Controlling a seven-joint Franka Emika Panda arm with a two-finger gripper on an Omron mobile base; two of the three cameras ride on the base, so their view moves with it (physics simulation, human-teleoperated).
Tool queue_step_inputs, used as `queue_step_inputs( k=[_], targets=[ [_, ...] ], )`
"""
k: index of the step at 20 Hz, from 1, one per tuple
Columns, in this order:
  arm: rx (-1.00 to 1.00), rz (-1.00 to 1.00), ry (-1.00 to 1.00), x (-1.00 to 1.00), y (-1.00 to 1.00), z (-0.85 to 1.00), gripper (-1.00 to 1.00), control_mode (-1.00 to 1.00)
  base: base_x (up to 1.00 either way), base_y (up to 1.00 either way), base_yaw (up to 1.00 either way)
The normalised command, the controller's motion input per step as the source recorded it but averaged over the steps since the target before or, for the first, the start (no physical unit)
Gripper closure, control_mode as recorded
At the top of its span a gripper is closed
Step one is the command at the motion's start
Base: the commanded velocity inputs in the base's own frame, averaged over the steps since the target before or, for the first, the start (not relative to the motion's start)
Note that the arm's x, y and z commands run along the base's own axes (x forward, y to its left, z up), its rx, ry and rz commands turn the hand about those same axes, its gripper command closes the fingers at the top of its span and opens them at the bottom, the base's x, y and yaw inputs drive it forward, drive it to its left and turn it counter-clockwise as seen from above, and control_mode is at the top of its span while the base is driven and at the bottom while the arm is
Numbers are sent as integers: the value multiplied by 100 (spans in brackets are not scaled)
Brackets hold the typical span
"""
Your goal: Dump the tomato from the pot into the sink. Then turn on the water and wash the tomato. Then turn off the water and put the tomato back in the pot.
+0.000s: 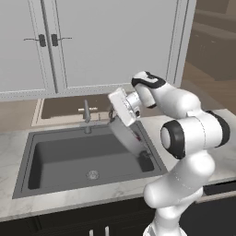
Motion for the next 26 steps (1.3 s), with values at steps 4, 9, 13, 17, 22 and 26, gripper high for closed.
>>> queue_step_inputs(
  k=[4,9,13,17,22,26],
  targets=[
    [20,0,0,49,0,0,100,-100,0,0,0],
    [21,0,0,31,1,0,100,-100,0,0,0],
    [21,0,2,18,0,0,100,-100,0,0,0],
    [21,0,1,24,0,0,100,-100,0,0,0],
    [19,0,1,25,0,0,100,-100,0,0,0],
    [16,0,1,26,0,-2,100,-100,0,0,0]
  ],
)
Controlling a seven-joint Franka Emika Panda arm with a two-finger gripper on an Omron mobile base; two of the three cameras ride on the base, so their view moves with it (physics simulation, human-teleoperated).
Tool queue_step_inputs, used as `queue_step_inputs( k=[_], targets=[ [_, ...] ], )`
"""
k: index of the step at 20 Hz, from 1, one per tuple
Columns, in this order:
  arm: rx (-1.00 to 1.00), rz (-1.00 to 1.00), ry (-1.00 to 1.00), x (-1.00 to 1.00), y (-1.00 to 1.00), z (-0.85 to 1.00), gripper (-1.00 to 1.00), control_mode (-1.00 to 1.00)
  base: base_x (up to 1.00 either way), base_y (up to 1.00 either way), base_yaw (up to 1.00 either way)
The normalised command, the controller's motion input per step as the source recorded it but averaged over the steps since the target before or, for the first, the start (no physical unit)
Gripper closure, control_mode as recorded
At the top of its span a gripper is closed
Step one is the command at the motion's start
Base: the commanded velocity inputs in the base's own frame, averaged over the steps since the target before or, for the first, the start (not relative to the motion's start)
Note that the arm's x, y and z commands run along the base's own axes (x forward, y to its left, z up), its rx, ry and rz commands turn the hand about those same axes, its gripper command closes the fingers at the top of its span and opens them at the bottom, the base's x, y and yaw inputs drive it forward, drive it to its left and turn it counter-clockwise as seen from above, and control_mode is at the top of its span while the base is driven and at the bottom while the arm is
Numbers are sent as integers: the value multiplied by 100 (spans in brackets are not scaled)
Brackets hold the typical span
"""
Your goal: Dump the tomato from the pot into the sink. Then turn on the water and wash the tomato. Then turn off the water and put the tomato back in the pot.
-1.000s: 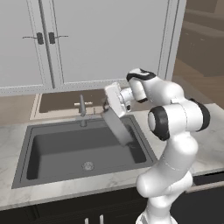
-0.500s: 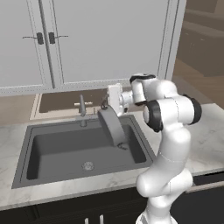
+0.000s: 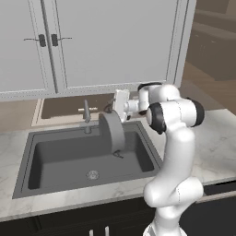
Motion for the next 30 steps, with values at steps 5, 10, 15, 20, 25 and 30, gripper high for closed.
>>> queue_step_inputs(
  k=[5,10,15,20,25,30],
  targets=[
    [13,0,0,30,0,-4,100,-100,0,0,0],
    [12,0,0,34,0,-6,100,-100,0,0,0],
    [11,0,0,22,0,-6,100,-100,0,0,0],
    [12,0,1,14,-4,-7,100,-100,0,0,0],
    [15,0,6,9,-4,-4,100,-100,0,0,0],
    [16,0,7,15,-8,-5,100,-100,0,0,0]
  ],
)
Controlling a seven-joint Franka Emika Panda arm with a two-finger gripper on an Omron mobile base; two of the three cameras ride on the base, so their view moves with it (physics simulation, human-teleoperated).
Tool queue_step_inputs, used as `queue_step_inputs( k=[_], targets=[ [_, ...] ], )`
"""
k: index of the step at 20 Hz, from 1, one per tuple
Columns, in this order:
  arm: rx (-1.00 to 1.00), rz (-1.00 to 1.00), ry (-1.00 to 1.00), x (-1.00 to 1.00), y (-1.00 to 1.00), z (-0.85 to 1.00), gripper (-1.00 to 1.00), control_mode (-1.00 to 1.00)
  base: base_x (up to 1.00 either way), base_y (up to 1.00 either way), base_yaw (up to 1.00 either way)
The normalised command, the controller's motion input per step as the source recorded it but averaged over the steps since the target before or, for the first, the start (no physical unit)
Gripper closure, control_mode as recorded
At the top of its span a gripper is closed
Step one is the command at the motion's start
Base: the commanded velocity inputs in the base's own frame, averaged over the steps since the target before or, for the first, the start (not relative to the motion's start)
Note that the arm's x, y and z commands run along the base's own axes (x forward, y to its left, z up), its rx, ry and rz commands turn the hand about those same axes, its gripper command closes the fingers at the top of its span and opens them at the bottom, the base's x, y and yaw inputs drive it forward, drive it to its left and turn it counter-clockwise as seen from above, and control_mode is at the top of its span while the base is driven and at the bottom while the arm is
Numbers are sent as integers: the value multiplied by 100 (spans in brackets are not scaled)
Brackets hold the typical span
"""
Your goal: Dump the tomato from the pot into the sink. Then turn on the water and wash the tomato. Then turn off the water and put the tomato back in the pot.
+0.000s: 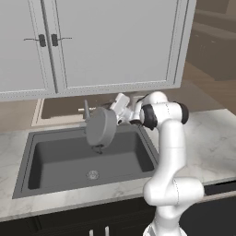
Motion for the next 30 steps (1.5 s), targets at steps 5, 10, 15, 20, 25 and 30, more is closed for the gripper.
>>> queue_step_inputs(
  k=[5,10,15,20,25,30],
  targets=[
    [15,0,5,20,-12,-1,100,-100,0,0,0],
    [12,0,2,5,-13,0,100,-100,0,0,0],
    [2,-2,-1,-6,-6,4,100,-100,0,0,0],
    [-14,-12,-10,-40,0,28,100,-100,0,0,0],
    [-23,-18,-9,-36,0,35,100,-100,0,0,0],
    [-25,-18,-8,-25,-8,49,100,-100,0,0,0]
  ],
)
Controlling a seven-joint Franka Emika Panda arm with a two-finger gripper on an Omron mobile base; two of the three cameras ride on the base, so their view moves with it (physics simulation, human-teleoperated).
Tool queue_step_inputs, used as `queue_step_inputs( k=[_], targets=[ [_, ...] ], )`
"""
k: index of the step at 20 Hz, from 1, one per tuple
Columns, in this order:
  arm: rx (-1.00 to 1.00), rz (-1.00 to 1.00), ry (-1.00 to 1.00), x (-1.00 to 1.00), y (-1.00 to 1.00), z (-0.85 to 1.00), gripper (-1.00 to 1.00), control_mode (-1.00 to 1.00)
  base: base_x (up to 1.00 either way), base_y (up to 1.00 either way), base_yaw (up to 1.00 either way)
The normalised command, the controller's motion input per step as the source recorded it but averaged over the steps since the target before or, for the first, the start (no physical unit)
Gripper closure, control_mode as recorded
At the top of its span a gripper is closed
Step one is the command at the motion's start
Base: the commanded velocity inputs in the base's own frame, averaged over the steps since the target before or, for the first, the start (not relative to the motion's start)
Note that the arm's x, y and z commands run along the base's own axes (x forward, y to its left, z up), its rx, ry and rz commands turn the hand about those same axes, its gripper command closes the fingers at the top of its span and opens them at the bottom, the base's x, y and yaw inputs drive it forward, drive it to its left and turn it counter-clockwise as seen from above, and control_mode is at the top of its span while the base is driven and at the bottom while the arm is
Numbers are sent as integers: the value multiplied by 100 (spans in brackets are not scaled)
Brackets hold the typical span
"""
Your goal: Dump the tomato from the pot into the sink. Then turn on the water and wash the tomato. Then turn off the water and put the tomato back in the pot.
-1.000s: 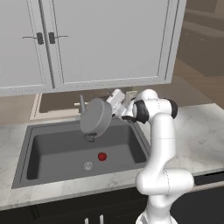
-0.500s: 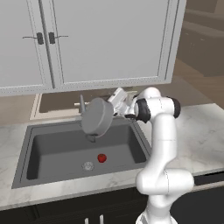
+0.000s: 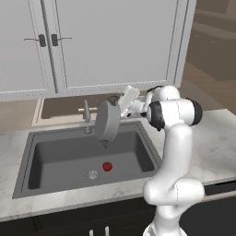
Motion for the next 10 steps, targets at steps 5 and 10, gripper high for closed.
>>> queue_step_inputs(
  k=[5,10],
  targets=[
    [-28,-16,-5,-15,-7,51,100,-100,0,0,0],
    [-33,-13,0,-11,-10,40,100,-100,0,0,0]
  ],
)
